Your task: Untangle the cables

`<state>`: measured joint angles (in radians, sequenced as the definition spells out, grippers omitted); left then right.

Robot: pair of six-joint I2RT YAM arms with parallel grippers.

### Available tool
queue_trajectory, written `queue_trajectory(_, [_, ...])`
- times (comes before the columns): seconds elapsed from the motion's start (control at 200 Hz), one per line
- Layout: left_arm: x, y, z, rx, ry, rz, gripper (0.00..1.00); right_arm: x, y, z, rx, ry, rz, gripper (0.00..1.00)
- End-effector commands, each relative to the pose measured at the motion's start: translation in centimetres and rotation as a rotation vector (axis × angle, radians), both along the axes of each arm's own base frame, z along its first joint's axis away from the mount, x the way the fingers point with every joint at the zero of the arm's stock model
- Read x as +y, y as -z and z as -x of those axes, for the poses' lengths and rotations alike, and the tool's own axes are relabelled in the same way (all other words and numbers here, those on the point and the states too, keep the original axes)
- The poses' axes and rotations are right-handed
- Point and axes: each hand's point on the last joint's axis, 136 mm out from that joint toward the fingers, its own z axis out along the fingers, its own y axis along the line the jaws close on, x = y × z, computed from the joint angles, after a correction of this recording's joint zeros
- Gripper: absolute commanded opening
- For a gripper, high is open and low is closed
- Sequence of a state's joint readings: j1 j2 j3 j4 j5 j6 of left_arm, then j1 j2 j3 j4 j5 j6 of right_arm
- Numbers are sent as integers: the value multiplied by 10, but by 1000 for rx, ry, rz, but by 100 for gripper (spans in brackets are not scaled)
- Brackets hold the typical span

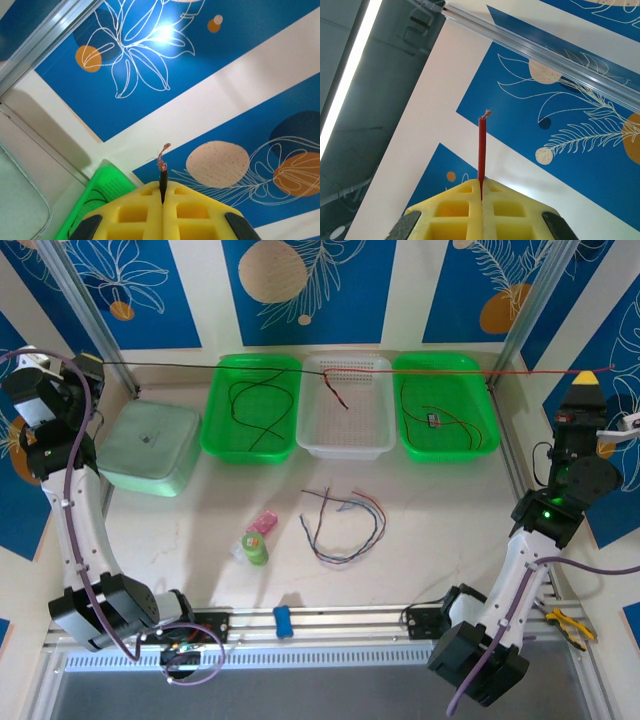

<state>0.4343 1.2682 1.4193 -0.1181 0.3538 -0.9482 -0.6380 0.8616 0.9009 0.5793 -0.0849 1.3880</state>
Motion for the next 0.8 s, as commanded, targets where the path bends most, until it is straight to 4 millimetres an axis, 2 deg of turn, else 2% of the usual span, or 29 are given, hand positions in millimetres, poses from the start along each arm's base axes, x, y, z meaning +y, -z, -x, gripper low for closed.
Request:
queue_trajectory(0.0, [22,-13,-2,-44,-80,-1,0,-14,3,4,-7,72,-14,0])
queue_trajectory(0.17, [31,-12,-1,-38,-104,-11,0,-19,12,3,18,84,-36,0])
queue_trajectory(0.265, [45,-6,-2,-36,-122,22,0,-24,19,3,27,97,-59,0])
queue_trajectory(0.43, [50,5,-9,-25,-119,42,0,-30,30,1,86,137,-56,0])
queue_trajectory(0.605, [53,11,-17,-8,-112,42,0,-38,34,2,145,205,-7,0])
queue_trajectory(0.795, [65,13,-15,0,-148,21,0,-42,35,0,202,248,55,0])
